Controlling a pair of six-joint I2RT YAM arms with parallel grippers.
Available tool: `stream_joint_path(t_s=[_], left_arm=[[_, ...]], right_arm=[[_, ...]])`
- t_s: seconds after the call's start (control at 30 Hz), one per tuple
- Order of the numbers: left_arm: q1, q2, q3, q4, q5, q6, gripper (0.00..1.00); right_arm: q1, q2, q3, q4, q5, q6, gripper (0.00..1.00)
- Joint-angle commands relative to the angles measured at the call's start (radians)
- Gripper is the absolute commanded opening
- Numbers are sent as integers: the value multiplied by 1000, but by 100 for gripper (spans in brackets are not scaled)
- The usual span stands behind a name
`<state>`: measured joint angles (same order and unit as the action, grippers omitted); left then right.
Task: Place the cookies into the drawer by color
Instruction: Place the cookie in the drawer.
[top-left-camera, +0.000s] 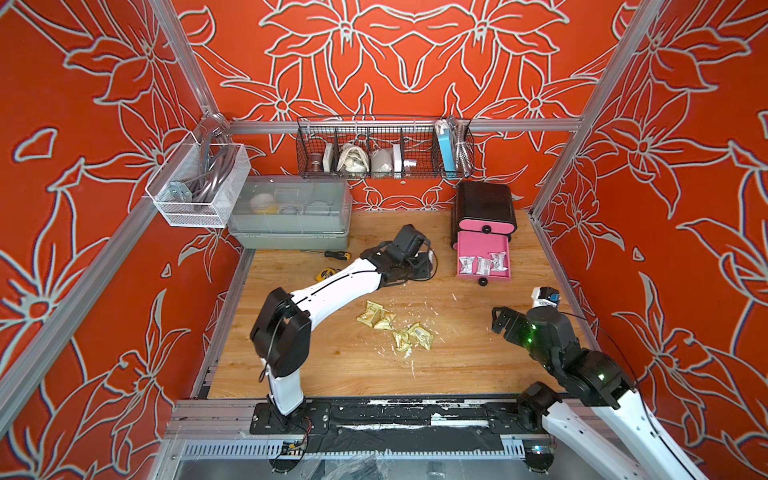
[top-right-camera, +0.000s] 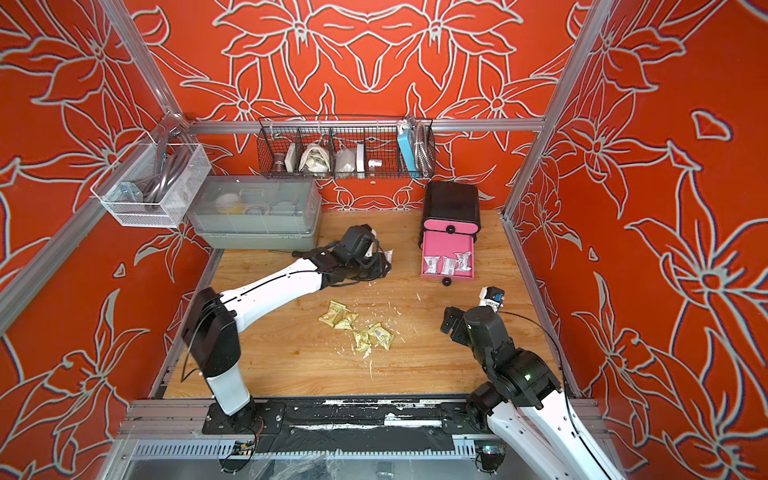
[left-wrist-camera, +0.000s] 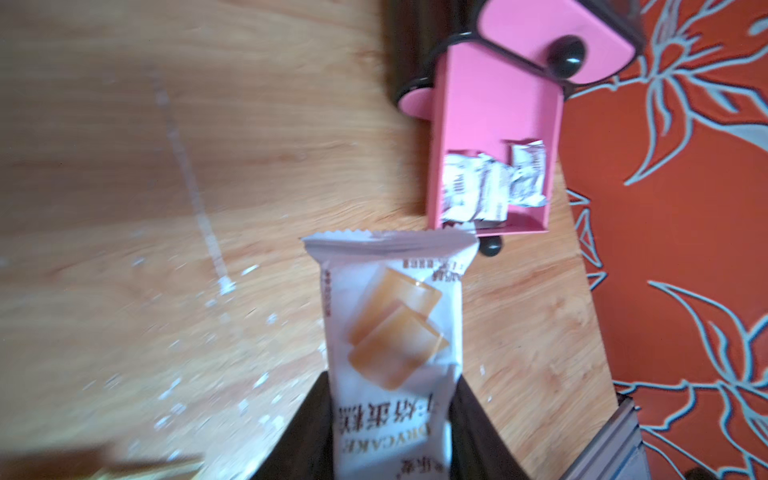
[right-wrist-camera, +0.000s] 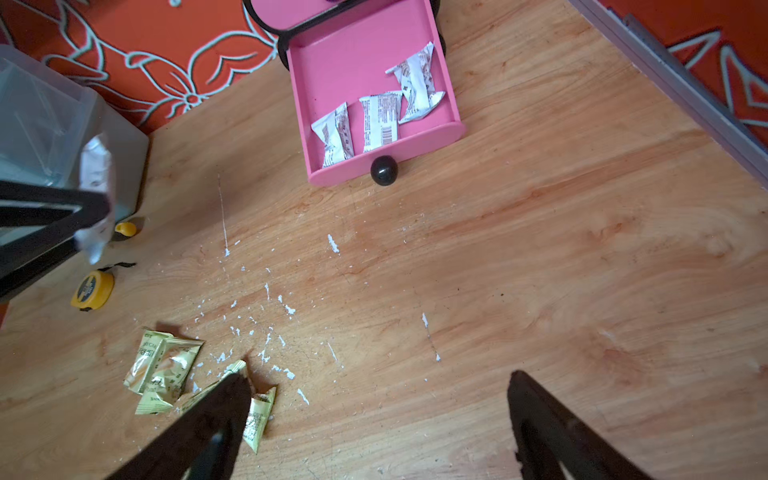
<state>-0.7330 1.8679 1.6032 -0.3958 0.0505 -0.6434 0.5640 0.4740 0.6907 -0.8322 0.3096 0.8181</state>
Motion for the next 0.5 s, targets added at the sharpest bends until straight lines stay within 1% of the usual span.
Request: stream_joint_path(t_s=[0.0, 0.03, 0.1, 0.13, 0.27, 0.33, 0.47], left_arm=[[-28, 132, 149, -64, 24, 45, 40], [-32, 174, 196, -64, 31, 43, 40], [-40, 269, 309, -58, 51, 45, 39], [-43, 312, 354, -49, 57, 52, 39], [-49, 485, 567, -51, 73, 83, 38], [-49, 548, 644, -45, 65, 91, 38], [-49, 647, 783, -45, 26, 119, 38]], right_arm=[[5, -27, -14, 24, -61, -67, 100], [5, -33, -16, 40, -107, -101, 100], [5, -51, -30, 103, -269, -198, 100], [6, -58, -40, 121, -318, -208, 100], [5, -74, -79, 167, -446, -184, 100], [6, -69, -87, 166, -467, -175, 100], [6, -76, -86, 137, -431, -169, 100]])
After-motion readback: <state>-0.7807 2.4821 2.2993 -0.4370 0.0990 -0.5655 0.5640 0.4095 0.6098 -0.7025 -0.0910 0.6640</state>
